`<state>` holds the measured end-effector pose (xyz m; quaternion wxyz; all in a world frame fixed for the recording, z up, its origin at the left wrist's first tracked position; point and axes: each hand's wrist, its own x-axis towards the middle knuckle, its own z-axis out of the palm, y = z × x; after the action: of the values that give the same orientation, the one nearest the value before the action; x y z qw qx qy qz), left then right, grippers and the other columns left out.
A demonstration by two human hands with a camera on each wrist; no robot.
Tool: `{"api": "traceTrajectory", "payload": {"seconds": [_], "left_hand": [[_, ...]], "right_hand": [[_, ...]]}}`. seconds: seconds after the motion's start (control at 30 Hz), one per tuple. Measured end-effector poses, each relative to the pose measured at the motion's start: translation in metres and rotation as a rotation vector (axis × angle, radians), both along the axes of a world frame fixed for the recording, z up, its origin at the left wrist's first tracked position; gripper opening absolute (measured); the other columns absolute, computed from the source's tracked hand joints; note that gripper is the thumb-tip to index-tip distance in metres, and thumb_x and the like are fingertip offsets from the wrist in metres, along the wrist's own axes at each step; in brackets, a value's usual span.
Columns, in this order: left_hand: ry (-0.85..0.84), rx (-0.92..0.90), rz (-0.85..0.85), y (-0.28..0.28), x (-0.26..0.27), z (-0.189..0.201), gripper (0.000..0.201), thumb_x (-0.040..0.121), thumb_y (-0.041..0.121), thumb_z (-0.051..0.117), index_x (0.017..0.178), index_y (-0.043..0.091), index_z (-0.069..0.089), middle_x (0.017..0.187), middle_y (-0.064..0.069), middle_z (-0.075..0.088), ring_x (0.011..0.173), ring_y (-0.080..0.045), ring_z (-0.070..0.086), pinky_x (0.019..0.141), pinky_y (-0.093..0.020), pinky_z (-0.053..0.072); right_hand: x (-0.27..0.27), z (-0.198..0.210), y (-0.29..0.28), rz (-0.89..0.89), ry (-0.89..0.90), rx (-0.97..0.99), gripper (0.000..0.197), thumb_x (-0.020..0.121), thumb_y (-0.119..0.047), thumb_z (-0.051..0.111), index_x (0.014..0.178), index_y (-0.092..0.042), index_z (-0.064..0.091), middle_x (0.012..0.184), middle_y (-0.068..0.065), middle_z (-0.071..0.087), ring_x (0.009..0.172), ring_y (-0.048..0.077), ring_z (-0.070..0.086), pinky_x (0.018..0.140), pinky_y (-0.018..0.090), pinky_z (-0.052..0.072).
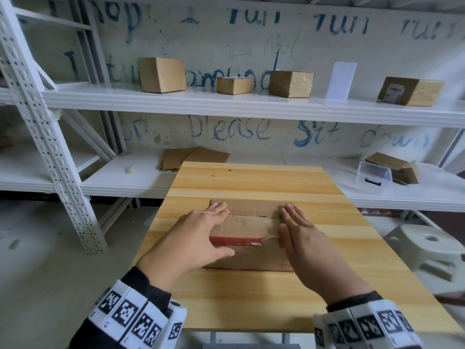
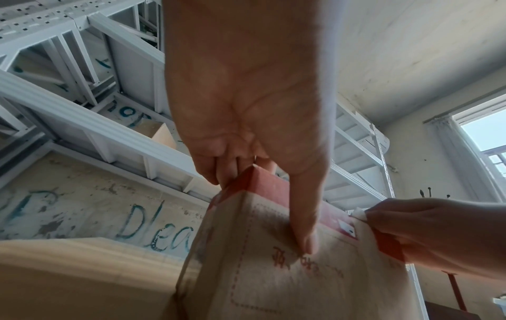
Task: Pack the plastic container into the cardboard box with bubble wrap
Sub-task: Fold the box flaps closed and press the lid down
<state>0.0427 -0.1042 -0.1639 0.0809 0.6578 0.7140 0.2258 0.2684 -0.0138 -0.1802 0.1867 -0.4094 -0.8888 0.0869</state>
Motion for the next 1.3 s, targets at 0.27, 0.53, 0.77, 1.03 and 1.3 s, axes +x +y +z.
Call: {"api": "traceTrajectory", "payload": {"seconds": [0.27, 0.53, 0.77, 1.03, 1.3], "left_hand": [[-0.013, 0.004, 0.005, -0.001, 0.0, 0.001, 0.094, 0.075, 0.047, 0.083, 0.153, 0.029, 0.034, 0.158, 0.026, 0.02, 0.145, 0.01, 0.012, 0.119, -0.022, 0.012], [0.005, -0.054, 0.005, 0.002, -0.004, 0.002, 0.099, 0.074, 0.036, 0.087, 0.154, 0.031, 0.029, 0.157, 0.03, 0.015, 0.145, 0.01, 0.008, 0.116, -0.022, 0.01], [0.149, -0.057, 0.09, 0.001, 0.018, 0.003, 0.108, 0.073, 0.069, 0.071, 0.159, 0.029, 0.018, 0.164, 0.022, 0.005, 0.15, 0.001, 0.004, 0.119, -0.034, 0.024], [0.133, -0.097, 0.051, 0.006, 0.012, 0.008, 0.1, 0.076, 0.059, 0.074, 0.157, 0.024, 0.025, 0.164, 0.014, 0.009, 0.152, -0.004, 0.006, 0.121, -0.033, 0.016], [0.0, -0.154, -0.045, 0.007, -0.006, 0.005, 0.091, 0.083, 0.037, 0.078, 0.156, 0.027, 0.025, 0.163, 0.018, 0.007, 0.149, 0.003, 0.0, 0.124, -0.034, 0.012]], "right_hand": [[0.001, 0.003, 0.001, -0.003, -0.075, -0.033, 0.062, 0.103, -0.041, 0.008, 0.158, -0.014, 0.021, 0.167, 0.0, 0.011, 0.154, 0.013, 0.001, 0.125, 0.031, 0.004], [0.0, 0.006, 0.0, -0.024, -0.127, -0.031, 0.063, 0.102, -0.041, 0.005, 0.158, -0.016, 0.018, 0.167, -0.003, 0.007, 0.153, 0.012, -0.001, 0.126, 0.035, 0.005], [-0.001, 0.01, -0.003, -0.023, -0.11, -0.057, 0.056, 0.106, -0.036, 0.014, 0.158, -0.016, 0.017, 0.167, -0.003, 0.006, 0.153, 0.009, -0.002, 0.125, 0.033, 0.005], [0.0, 0.007, -0.001, -0.021, -0.089, -0.064, 0.056, 0.106, -0.036, 0.016, 0.158, -0.017, 0.018, 0.167, -0.004, 0.007, 0.153, 0.01, 0.0, 0.125, 0.035, 0.009], [-0.001, 0.014, -0.004, 0.014, -0.051, -0.042, 0.054, 0.107, -0.032, 0.02, 0.157, -0.011, 0.023, 0.166, 0.0, 0.012, 0.153, 0.009, 0.002, 0.114, 0.012, -0.005]]}}
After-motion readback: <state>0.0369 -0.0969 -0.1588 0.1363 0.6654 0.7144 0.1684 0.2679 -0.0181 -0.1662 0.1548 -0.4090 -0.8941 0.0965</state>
